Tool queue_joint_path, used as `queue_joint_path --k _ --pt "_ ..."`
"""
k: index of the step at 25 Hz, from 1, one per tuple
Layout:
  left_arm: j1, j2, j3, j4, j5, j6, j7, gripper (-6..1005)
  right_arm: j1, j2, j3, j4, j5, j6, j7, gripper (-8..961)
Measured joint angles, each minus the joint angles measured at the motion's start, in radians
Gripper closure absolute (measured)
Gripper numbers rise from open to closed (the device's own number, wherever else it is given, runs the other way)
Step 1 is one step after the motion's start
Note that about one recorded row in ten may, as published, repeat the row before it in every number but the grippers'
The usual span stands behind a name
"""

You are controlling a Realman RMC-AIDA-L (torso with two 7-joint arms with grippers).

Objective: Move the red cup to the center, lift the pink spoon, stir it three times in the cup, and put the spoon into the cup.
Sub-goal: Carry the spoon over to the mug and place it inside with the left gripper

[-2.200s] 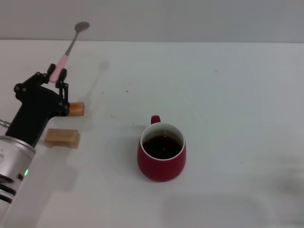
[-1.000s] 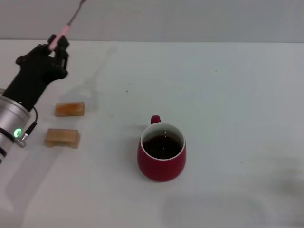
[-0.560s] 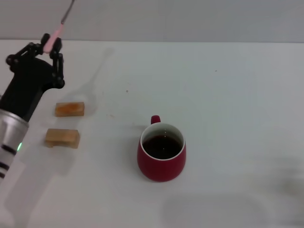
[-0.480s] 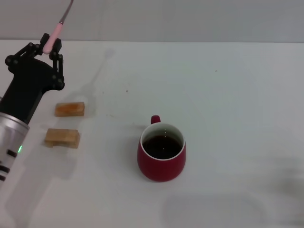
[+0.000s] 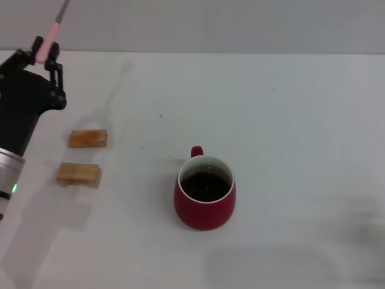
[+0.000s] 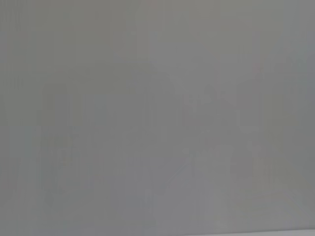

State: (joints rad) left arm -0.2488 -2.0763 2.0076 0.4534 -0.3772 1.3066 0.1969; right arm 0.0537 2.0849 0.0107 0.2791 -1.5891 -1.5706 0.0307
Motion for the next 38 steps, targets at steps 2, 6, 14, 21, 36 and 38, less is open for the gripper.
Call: queue_joint_path --k 2,6,14,21,36,38 --pt "-0.003 -0.001 -0.002 -0.005 -0.019 0.020 -0.026 824 0.000 0.000 0.000 0.000 0.000 0.000 0.000 953" --pt "-0.004 0.001 -0.002 -0.003 -0.075 0.061 -0.114 824 -0.009 -0.001 0.000 -0.006 0.000 -0.007 -0.001 953" --pt "-0.024 0.007 -0.074 -0.039 -0.105 0.069 -0.278 824 -0.011 -0.003 0.000 -0.040 0.000 0.012 -0.006 954" --pt "-0.051 -0.001 -0.045 -0.057 -0.106 0.083 0.079 825 0.018 -0.003 0.001 -0.073 0.003 0.072 -0.002 955" --pt "0.027 0.007 0.027 0.300 -0.152 -0.270 0.412 825 0.059 -0.003 0.001 -0.091 0.004 0.075 -0.001 954" --pt "0.052 0.017 0.020 0.380 -0.158 -0.345 0.350 824 0.060 -0.003 0.000 -0.088 0.002 0.075 -0.001 954"
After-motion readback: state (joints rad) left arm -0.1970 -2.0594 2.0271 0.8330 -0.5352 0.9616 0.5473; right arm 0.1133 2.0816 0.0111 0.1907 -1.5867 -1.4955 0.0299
